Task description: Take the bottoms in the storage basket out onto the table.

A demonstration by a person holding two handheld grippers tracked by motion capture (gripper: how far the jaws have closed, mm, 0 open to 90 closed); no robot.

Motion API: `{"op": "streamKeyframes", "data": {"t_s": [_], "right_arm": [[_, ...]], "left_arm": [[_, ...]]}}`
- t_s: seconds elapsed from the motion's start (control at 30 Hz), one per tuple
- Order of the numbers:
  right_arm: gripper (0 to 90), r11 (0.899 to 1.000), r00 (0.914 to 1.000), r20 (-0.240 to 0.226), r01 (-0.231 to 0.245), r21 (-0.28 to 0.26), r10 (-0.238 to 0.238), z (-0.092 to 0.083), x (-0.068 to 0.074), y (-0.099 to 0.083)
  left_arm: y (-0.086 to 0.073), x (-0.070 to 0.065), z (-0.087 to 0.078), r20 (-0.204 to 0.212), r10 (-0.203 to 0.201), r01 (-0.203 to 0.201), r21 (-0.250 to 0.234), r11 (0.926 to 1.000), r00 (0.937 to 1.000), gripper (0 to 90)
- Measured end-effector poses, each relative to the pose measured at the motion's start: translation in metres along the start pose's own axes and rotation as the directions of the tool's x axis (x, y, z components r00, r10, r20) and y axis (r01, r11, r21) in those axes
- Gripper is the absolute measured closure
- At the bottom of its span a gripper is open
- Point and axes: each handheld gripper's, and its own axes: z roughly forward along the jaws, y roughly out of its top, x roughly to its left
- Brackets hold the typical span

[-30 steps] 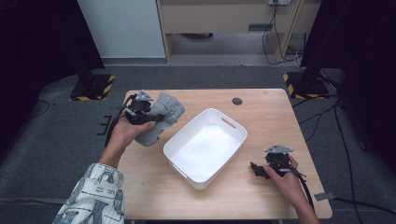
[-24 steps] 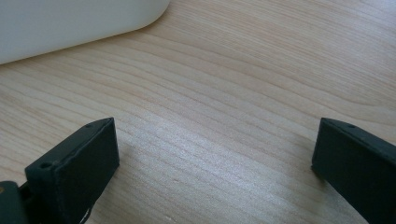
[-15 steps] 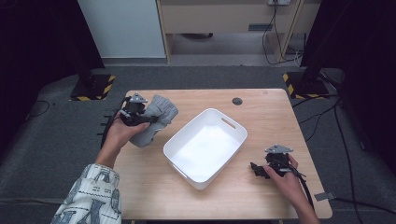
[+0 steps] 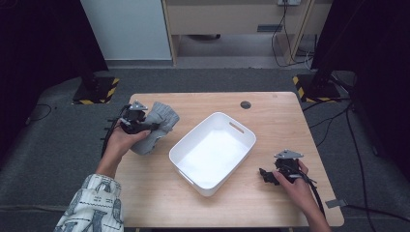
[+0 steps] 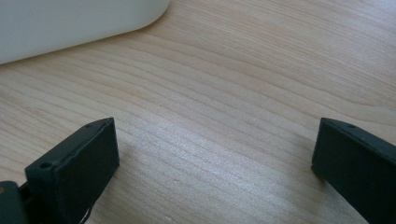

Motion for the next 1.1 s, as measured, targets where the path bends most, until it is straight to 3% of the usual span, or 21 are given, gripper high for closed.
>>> {"op": "streamKeyframes", "data": {"t_s": [0.53, 0.63, 1.1], "right_arm": [[0.6, 1.000, 1.0000, 0.001, 0.002, 0.000, -0.002, 0.000, 0.000, 0.000], [0.6, 1.000, 1.0000, 0.001, 0.000, 0.000, 0.000, 0.000, 0.000, 0.000], [0.6, 1.000, 1.0000, 0.000, 0.000, 0.000, 0.000, 0.000, 0.000, 0.000]], "left_arm": [[-0.022, 0.007, 0.014, -0.017, -0.018, 0.019, 0.027, 0.9995, 0.9997, 55.7], [-0.029, 0.010, 0.013, -0.014, -0.041, 0.041, 0.014, 0.9991, 0.9991, 55.6], [-0.044, 0.015, 0.020, -0.023, -0.043, 0.044, 0.043, 0.9981, 0.9988, 55.2]]}}
